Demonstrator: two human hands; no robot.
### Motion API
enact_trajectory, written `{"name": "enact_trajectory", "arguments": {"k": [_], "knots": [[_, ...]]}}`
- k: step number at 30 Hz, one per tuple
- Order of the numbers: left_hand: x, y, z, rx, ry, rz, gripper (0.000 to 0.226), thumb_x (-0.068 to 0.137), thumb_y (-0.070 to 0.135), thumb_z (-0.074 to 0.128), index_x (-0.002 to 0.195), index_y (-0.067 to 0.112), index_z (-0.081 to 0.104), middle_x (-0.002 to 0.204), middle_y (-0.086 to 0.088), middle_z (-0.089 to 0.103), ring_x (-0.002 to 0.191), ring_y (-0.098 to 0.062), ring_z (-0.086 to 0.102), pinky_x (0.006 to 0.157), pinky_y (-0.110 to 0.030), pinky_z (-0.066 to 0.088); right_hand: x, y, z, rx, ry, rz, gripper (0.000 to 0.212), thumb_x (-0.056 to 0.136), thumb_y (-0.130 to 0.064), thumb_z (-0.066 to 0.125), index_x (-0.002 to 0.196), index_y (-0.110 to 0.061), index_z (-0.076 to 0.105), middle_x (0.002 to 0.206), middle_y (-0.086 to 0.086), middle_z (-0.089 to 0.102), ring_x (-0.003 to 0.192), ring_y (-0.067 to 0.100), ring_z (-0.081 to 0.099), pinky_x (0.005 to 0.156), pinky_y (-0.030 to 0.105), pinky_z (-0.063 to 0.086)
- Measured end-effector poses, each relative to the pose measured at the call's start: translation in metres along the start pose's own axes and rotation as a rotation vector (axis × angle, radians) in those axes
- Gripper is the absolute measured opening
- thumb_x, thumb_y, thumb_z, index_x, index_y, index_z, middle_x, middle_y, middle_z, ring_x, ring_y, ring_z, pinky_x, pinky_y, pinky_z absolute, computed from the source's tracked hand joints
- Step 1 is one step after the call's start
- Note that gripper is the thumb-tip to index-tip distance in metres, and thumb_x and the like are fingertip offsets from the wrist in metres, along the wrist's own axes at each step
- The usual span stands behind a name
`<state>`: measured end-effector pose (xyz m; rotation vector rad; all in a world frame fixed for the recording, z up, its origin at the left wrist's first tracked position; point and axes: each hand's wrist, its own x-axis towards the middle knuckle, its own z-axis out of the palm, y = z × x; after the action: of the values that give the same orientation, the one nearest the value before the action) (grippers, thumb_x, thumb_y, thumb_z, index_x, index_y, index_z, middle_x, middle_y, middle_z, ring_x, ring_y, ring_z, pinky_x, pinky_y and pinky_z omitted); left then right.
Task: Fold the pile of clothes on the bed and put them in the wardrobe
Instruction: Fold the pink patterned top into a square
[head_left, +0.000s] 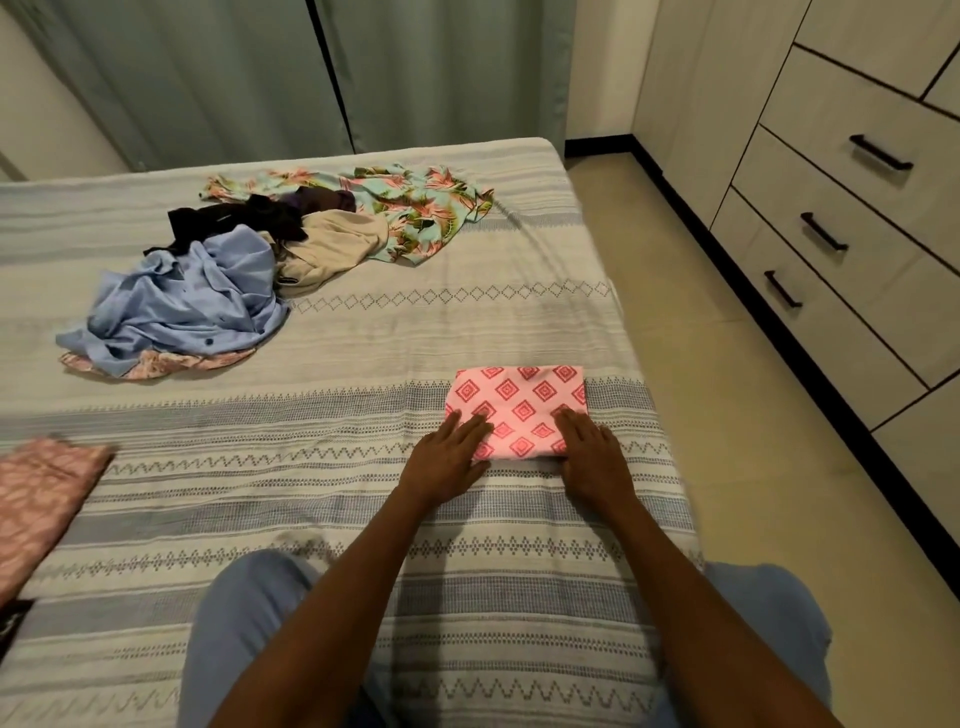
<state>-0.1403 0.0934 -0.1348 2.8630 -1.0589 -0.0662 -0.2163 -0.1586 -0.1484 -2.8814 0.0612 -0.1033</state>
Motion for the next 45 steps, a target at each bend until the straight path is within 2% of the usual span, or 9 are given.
{"name": "enact_trajectory", "arguments": {"k": [6, 12, 20, 23, 26, 29, 34, 39, 45], "knots": [[-0.008, 0.008, -0.024, -0.044, 0.251, -0.149, 0.038, 0.09, 0.044, 0.053, 0.118, 0.021, 0.066, 0.115, 0.0, 0.072, 0.109, -0.035, 0.061, 0.075, -0.042, 0.049, -0.017, -0.021, -0.018, 0.242, 0.231, 0.098, 0.04, 0.095, -0.019, 0.041, 0.131, -0.022, 0.058, 0.124, 0.006, 0.066, 0.102, 0.028, 0.065, 0.086, 0.038, 0.053], [-0.042, -0.01, -0.076, -0.15, 0.392, -0.342, 0.055, 0.086, 0.059, 0.037, 0.117, 0.028, 0.07, 0.097, -0.003, 0.076, 0.084, -0.031, 0.064, 0.074, -0.037, 0.037, 0.01, -0.059, -0.054, 0.207, 0.272, 0.155, 0.025, 0.098, -0.033, 0.048, 0.12, -0.034, 0.06, 0.091, 0.009, 0.068, 0.081, 0.031, 0.063, 0.06, 0.032, 0.048], [-0.134, -0.081, -0.137, -0.825, 0.56, -0.706, 0.012, 0.092, 0.037, 0.061, 0.096, 0.027, 0.065, 0.078, 0.002, 0.072, 0.062, -0.014, 0.07, 0.047, -0.036, 0.055, 0.045, -0.198, -0.087, 0.484, 0.204, -0.119, 0.038, 0.092, -0.035, 0.037, 0.117, -0.024, 0.063, 0.108, 0.005, 0.072, 0.096, 0.034, 0.066, 0.068, 0.031, 0.039], [-0.187, -0.115, -0.144, -0.883, 0.733, -0.812, 0.017, 0.091, 0.038, 0.06, 0.1, 0.026, 0.066, 0.09, 0.002, 0.072, 0.079, -0.017, 0.071, 0.067, -0.046, 0.061, 0.054, -0.263, -0.084, 0.524, 0.124, -0.231, 0.034, 0.094, -0.035, 0.04, 0.119, -0.028, 0.062, 0.111, 0.005, 0.071, 0.1, 0.034, 0.065, 0.072, 0.032, 0.041], [-0.256, -0.144, -0.15, -0.857, 0.85, -0.921, 0.019, 0.091, 0.031, 0.06, 0.105, 0.019, 0.067, 0.097, 0.004, 0.071, 0.089, -0.016, 0.066, 0.078, -0.026, 0.056, 0.06, -0.341, -0.073, 0.518, 0.029, -0.347, 0.025, 0.098, -0.028, 0.048, 0.12, -0.03, 0.061, 0.116, 0.002, 0.07, 0.105, 0.031, 0.064, 0.079, 0.033, 0.045], [-0.319, -0.159, -0.157, -0.793, 0.948, -0.992, 0.021, 0.096, 0.021, 0.061, 0.115, 0.013, 0.066, 0.099, 0.004, 0.066, 0.09, -0.012, 0.061, 0.064, -0.004, 0.04, 0.057, -0.412, -0.061, 0.533, -0.046, -0.472, 0.024, 0.098, -0.027, 0.05, 0.119, -0.03, 0.062, 0.12, -0.002, 0.069, 0.108, 0.029, 0.063, 0.082, 0.031, 0.043], [-0.43, -0.195, -0.152, -0.692, 0.989, -1.146, 0.02, 0.091, 0.042, 0.064, 0.104, 0.026, 0.068, 0.089, 0.003, 0.072, 0.079, -0.019, 0.069, 0.068, -0.036, 0.057, 0.041, -0.52, -0.036, 0.533, -0.196, -0.698, 0.024, 0.098, -0.023, 0.051, 0.118, -0.028, 0.063, 0.122, -0.003, 0.068, 0.111, 0.029, 0.062, 0.086, 0.038, 0.047], [-0.527, -0.226, -0.153, -0.582, 1.008, -1.302, 0.031, 0.088, 0.052, 0.059, 0.107, 0.03, 0.068, 0.097, 0.003, 0.074, 0.085, -0.018, 0.071, 0.076, -0.045, 0.059, 0.015, -0.618, -0.014, 0.646, -0.33, -0.811, 0.023, 0.095, -0.018, 0.054, 0.114, -0.026, 0.065, 0.118, -0.003, 0.07, 0.108, 0.026, 0.064, 0.087, 0.038, 0.049], [-0.594, -0.238, -0.188, -0.314, 1.178, -1.38, 0.019, 0.099, 0.019, 0.056, 0.114, 0.017, 0.067, 0.101, 0.007, 0.068, 0.088, -0.005, 0.06, 0.067, 0.0, 0.037, -0.012, -0.732, -0.002, 0.838, -0.423, -0.917, 0.016, 0.099, -0.016, 0.05, 0.107, -0.021, 0.063, 0.104, -0.004, 0.069, 0.097, 0.018, 0.064, 0.079, 0.032, 0.048]]}}
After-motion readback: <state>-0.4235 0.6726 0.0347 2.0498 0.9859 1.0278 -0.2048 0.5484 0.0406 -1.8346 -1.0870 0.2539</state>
